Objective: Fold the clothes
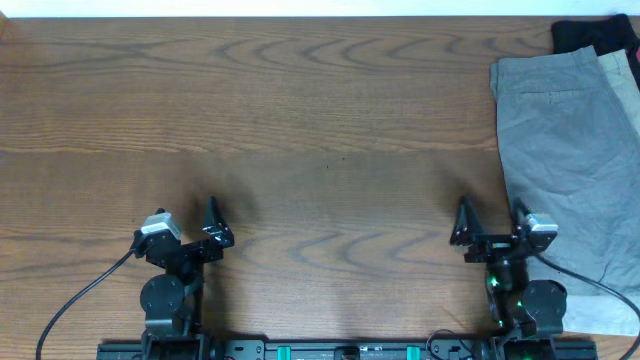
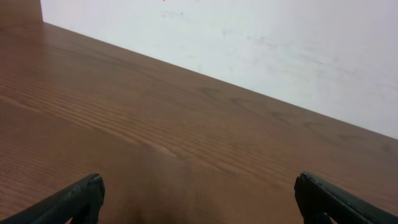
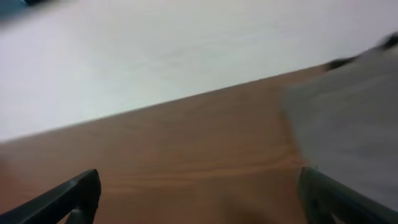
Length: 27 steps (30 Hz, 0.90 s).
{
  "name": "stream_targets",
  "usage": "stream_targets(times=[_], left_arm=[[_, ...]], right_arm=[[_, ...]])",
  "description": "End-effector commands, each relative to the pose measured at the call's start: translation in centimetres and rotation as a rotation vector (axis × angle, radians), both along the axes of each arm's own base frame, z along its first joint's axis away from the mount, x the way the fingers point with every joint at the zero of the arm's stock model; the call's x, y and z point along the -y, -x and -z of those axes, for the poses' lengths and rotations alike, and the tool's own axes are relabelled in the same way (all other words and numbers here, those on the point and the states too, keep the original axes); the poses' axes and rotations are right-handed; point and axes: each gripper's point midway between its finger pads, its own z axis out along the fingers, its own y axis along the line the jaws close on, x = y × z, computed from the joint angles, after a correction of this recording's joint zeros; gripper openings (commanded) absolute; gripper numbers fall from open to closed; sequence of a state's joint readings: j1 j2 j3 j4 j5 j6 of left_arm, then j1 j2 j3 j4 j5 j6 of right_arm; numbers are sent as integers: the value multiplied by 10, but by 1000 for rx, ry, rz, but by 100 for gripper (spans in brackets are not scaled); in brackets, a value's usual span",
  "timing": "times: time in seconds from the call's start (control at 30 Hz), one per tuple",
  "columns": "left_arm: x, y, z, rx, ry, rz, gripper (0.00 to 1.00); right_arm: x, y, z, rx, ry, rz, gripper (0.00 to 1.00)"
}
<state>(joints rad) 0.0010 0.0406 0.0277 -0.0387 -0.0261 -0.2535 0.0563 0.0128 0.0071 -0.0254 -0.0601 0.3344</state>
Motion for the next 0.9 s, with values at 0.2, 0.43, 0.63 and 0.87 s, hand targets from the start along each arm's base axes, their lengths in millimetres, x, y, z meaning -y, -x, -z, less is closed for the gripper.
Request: stream_targets(times=[0.2, 0.43, 0.63, 0.87], left_arm=[[-3, 1, 20, -59, -17, -11, 98], [-3, 1, 20, -59, -17, -11, 98], [-3, 1, 20, -59, -17, -11, 98], [-3, 1, 20, -59, -17, -11, 98]], right_arm=[[-93, 42, -2, -273, -639, -565, 99], [-96, 46, -39, -149, -671, -635, 99], [-81, 45, -83, 58, -611, -588, 99], [-54, 26, -133, 182, -420, -381, 99]])
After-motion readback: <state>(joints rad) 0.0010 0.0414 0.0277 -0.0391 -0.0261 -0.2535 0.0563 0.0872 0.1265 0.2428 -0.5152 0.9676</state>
